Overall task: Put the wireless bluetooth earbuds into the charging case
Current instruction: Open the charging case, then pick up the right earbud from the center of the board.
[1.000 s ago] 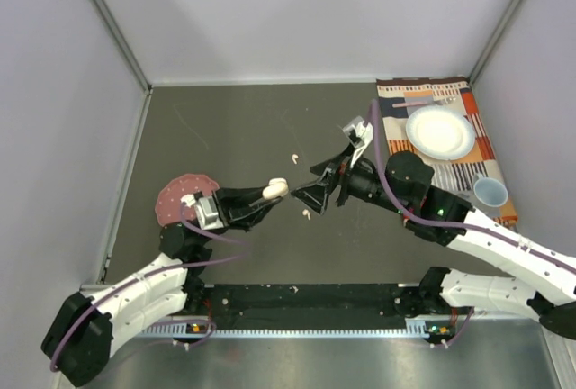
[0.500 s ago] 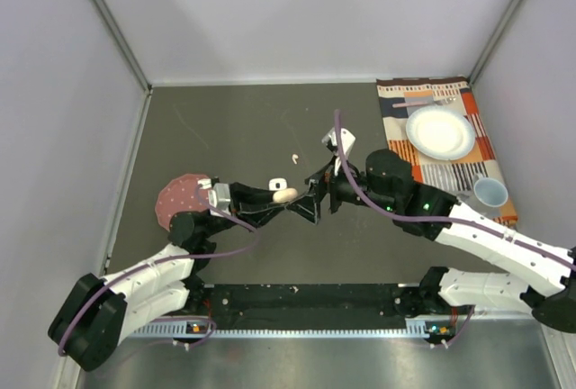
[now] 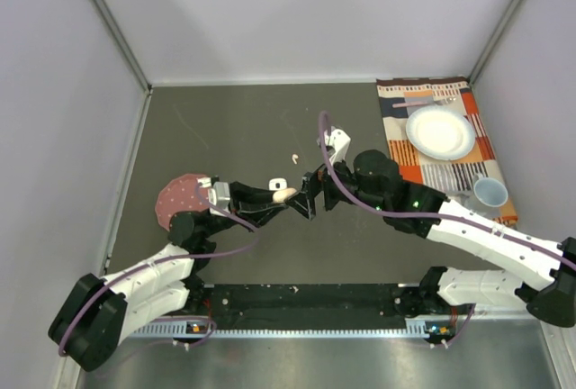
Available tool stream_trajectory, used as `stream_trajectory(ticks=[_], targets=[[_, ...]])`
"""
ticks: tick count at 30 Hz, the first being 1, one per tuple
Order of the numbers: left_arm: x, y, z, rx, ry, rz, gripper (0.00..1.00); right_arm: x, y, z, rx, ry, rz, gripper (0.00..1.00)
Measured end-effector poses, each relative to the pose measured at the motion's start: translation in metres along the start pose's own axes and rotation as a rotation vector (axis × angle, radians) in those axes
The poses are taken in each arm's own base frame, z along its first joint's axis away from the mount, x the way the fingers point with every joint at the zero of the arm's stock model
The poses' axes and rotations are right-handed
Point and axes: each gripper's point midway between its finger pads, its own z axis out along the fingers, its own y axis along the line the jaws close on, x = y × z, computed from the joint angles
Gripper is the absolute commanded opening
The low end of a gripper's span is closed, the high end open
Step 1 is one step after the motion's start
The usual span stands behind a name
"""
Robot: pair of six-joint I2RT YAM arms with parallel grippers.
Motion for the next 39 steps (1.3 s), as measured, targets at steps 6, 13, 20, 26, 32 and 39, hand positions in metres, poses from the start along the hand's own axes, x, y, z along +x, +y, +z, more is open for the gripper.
stream_trajectory(ticks=[6, 13, 20, 26, 32, 39], targets=[[0.001, -0.001, -0.001, 0.007, 0.006, 0.001, 0.00, 0.000, -0.002, 0.000, 0.016, -0.005, -0.002, 0.97], [0.004, -0.004, -0.002, 0.028, 0.023, -0.002, 0.00, -0.003, 0.000, 0.000, 0.017, -0.012, -0.001, 0.98], [0.007, -0.016, -0.003, 0.092, 0.041, 0.000, 0.00, -0.024, -0.001, 0.000, 0.034, -0.081, -0.001, 0.99], [0.001, -0.016, -0.003, 0.093, 0.023, 0.033, 0.00, -0.029, 0.002, 0.000, 0.022, -0.100, 0.003, 0.99], [-0.008, -0.013, -0.004, 0.065, -0.013, 0.096, 0.00, -0.039, 0.004, -0.005, 0.017, -0.138, 0.013, 0.99], [-0.021, -0.009, -0.005, 0.027, -0.060, 0.167, 0.00, -0.074, 0.005, -0.031, 0.040, -0.283, 0.050, 0.99]])
